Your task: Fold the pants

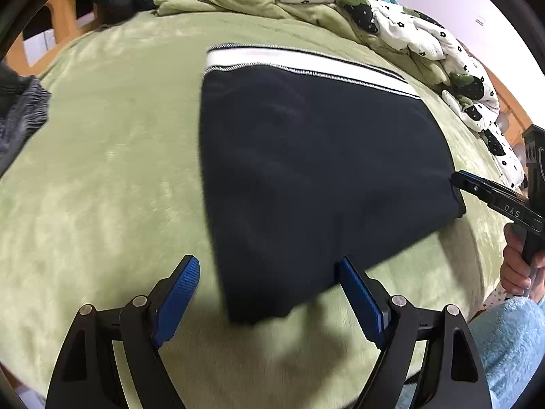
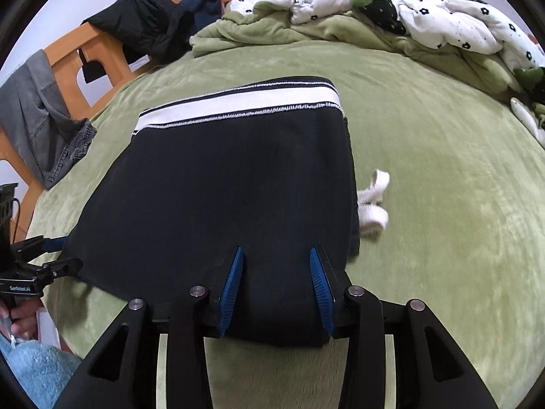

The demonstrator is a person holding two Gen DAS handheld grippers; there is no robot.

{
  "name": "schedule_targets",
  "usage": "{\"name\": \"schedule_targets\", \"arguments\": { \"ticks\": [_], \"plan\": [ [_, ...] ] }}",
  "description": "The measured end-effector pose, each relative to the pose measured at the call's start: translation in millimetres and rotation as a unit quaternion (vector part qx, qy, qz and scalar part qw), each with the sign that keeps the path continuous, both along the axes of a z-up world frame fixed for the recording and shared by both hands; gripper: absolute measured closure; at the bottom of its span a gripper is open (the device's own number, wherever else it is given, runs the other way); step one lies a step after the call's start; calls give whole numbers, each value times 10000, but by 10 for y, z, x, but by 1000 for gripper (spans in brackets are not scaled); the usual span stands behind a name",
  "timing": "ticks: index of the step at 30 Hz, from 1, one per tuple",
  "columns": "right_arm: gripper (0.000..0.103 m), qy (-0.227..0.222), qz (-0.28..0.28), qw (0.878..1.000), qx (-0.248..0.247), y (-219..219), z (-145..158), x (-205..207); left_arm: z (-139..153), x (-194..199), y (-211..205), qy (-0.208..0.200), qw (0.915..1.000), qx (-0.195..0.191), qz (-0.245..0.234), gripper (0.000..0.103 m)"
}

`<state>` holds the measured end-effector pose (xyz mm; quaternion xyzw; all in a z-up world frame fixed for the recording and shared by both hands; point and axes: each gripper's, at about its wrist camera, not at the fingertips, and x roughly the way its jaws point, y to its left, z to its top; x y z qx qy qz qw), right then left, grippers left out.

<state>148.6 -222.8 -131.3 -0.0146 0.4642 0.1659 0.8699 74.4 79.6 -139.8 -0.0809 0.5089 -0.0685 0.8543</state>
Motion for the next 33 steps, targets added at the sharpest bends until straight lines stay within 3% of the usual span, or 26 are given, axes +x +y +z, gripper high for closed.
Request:
{"name": "schedule_targets", "arguments": {
  "ticks": [5, 10, 14, 17, 20, 22, 23, 24, 26, 33],
  "plan": [
    [62, -401, -360, 9984, 145, -116, 448, -276, 486, -248, -89, -451, 9988, 128, 119, 22],
    [40, -841, -809, 9917, 548, -218, 1022, -663, 1053, -565, -294, -1037, 9946, 11, 100, 20],
    [28, -977, -696, 9907, 647, -140, 1267, -1026, 1182, -733, -465, -1266, 9919, 18, 76, 20],
    [28, -1107, -662, 9915, 189, 3, 1325, -1266, 1140, -886, -515, -1373, 9902, 174, 195, 20],
    [28, -1064, -691, 9919, -44, 76, 1262, -1451, 1211, -1080, -584, -1569, 9853, 586, 335, 20],
    [28, -1234, -829, 9875, -516, 108, 1274, -1582, 1256, -1174, -552, -1674, 9838, 523, 367, 20],
    [23, -1342, -897, 9850, -617, 107, 1297, -1632, 1272, -1205, -546, -1670, 9845, 432, 325, 20],
    [14, -1432, -902, 9836, -623, 106, 1322, -1694, 1282, -1229, -541, -1679, 9846, 380, 312, 20],
    [8, -1413, -807, 9849, -584, 91, 1333, -1755, 1296, -1285, -537, -1733, 9833, 405, 386, 20],
    [8, -1364, -836, 9848, -683, 42, 1309, -1955, 1331, -1421, -554, -1849, 9801, 379, 616, 20]
  ]
}}
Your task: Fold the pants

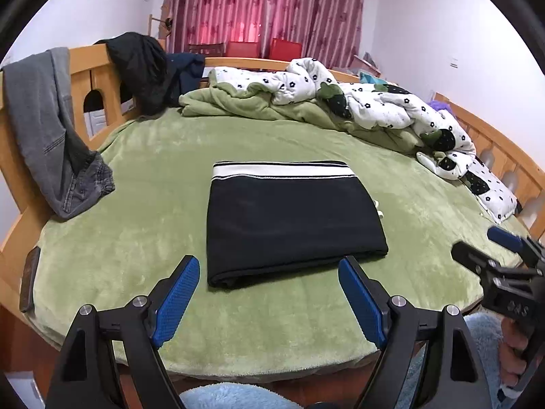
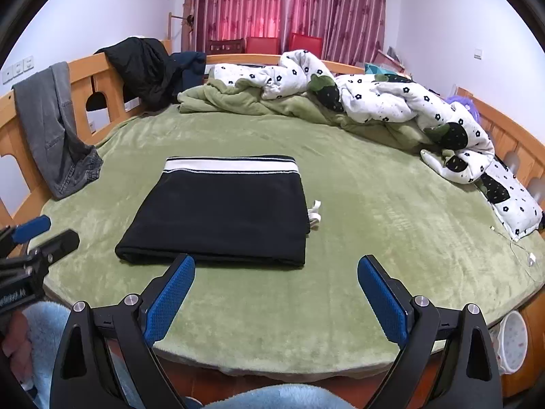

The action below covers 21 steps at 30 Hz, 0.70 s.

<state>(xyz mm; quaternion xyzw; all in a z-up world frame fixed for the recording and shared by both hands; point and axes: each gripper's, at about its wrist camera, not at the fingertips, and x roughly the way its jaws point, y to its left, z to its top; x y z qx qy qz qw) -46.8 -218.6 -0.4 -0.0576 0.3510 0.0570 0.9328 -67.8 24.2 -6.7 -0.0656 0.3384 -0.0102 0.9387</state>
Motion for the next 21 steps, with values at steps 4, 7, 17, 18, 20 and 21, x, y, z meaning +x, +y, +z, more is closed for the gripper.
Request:
{"name": "schedule_targets", "arguments": {
  "ticks": [4, 7, 17, 18, 20, 21],
  "plan": [
    [8, 7, -79, 10000, -37, -22, -17, -28, -25, 3, -2, 63, 9999, -56, 68, 20],
    [8, 46, -67, 10000, -42, -21, -14, -24, -33, 19, 4, 93, 9999, -55, 53, 20],
    [8, 163, -122, 9997, 118, -90, -35, 12, -52, 7, -72, 145, 9998, 95, 101, 20],
    [8, 158, -120, 9997, 112, -88, -32, 12, -52, 6, -72, 145, 9998, 96, 96, 20],
    [8, 131, -125, 9998, 80, -90, -30, 13, -53, 2, -85, 155, 9998, 104, 110, 20],
    [8, 124, -120, 9998, 60, -89, -30, 18, -52, 3, -89, 164, 9997, 110, 108, 20]
  ]
}}
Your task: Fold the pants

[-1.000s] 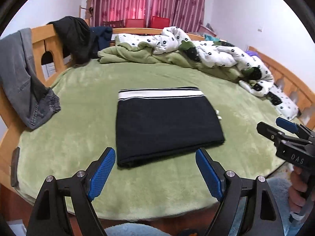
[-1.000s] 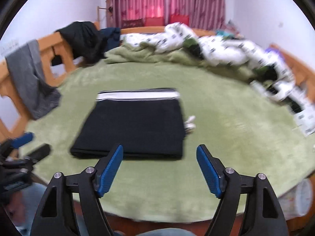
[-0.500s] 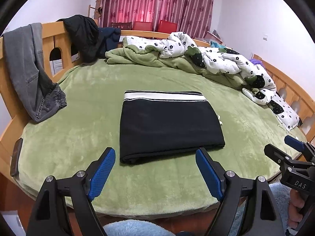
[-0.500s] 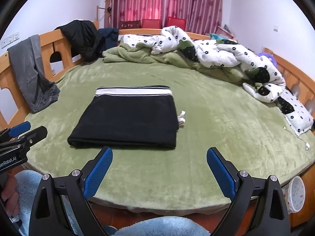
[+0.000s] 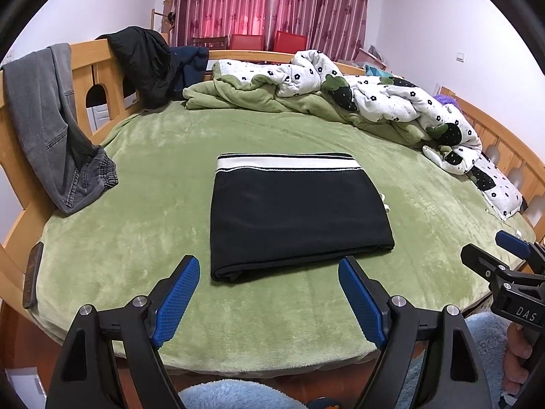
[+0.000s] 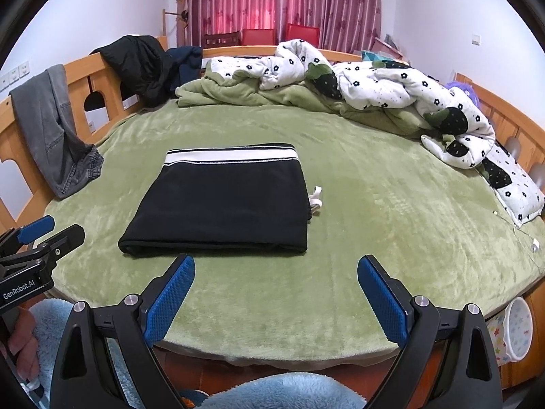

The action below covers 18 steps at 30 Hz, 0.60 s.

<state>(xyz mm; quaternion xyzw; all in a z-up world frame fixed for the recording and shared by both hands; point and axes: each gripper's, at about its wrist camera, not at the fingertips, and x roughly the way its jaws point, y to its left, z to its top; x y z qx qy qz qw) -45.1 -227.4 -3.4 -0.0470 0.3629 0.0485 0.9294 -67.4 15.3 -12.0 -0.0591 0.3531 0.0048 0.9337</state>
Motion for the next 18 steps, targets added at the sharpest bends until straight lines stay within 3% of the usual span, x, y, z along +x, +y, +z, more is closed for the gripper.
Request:
{"name": "schedule_targets", "arguments": {
  "ticks": [18],
  "plan": [
    [8, 9, -13, 10000, -3, 4, 0, -8, 2, 2, -25, 25, 10000, 5, -4, 20]
  ]
}}
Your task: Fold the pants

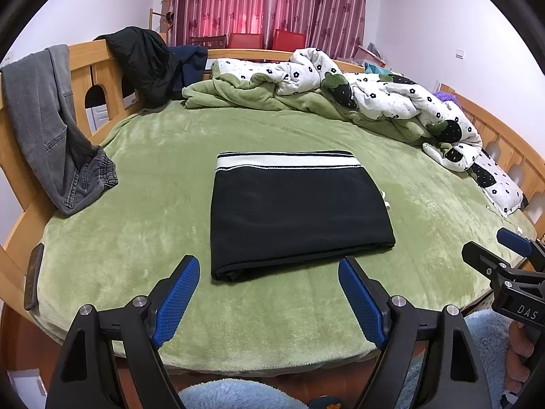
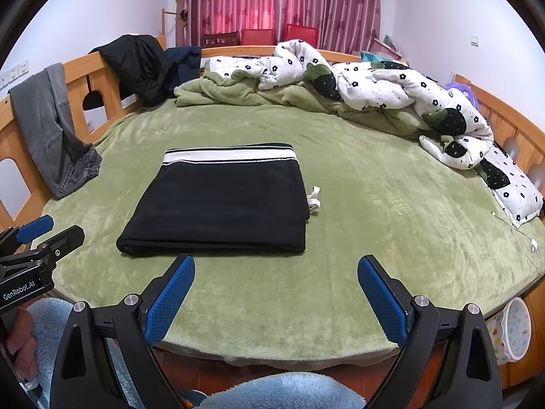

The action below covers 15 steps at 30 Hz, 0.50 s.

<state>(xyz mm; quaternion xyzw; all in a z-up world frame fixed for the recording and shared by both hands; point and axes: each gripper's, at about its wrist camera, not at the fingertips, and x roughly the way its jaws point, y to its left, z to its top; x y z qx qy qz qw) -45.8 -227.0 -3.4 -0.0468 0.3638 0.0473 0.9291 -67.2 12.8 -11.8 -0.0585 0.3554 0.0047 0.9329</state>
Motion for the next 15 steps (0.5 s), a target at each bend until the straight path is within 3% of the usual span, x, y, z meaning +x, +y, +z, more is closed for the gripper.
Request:
{"name": "schedule_targets", "arguments": {
  "ticks": [15],
  "plan": [
    [8, -4, 3, 10000, 3, -23, 0, 9, 2, -1, -2, -1, 10000, 13, 5, 20]
  ]
}}
